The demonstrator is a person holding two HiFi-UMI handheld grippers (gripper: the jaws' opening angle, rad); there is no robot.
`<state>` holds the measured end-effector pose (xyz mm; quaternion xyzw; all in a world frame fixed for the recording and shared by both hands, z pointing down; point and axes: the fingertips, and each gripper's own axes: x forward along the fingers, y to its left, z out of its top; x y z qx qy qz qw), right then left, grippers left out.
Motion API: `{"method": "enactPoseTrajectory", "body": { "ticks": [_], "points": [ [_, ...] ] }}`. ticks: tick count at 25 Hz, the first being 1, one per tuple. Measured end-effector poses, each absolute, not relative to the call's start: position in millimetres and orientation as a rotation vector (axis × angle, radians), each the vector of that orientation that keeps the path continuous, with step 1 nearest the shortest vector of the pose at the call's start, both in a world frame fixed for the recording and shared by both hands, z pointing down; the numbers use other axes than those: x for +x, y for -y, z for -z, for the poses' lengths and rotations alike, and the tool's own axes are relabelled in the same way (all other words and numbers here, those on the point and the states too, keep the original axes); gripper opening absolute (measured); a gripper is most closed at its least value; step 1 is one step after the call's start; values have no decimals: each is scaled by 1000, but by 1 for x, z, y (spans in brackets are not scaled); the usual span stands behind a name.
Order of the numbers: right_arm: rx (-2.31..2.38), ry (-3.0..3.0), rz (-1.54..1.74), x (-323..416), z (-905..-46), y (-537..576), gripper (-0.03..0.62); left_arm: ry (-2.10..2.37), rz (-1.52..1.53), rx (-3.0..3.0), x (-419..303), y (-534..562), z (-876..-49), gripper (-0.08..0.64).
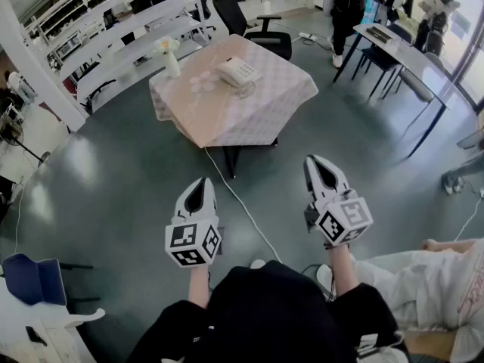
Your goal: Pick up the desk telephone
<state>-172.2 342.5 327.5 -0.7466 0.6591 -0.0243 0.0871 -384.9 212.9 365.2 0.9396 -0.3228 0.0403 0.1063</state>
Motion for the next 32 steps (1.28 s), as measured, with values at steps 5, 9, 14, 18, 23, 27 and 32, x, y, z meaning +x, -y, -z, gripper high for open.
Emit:
{"method": "enactPoseTrajectory", "body": {
  "ticks": [5,9,14,18,23,27,32],
  "points": [
    [-2231,-1948,73,-166,-325,-338,-8,951,-121,2772,-381,-207,-362,-2],
    [-2243,-1928,78,-159,-329,-335,-8,957,-125,2773,-379,-201,-365,-2],
    [-2263,-1898,89,-152,-335,-328,-8,952,-122,2783,-373,-193,-366,-2],
    [-2268,-1883,98,-149,-338,-322,-8,950,-114,2803,-370,-186,-364,-2],
    [-2280,-1856,90,-147,-341,-319,-8,921,-117,2827,-362,-184,-365,-2],
    [-2286,-1838,113,-142,-343,-318,-8,901,-124,2838,-351,-187,-363,-2],
    [-2285,-1851,150,-133,-352,-308,-8,882,-125,2833,-343,-183,-371,-2]
  ]
}}
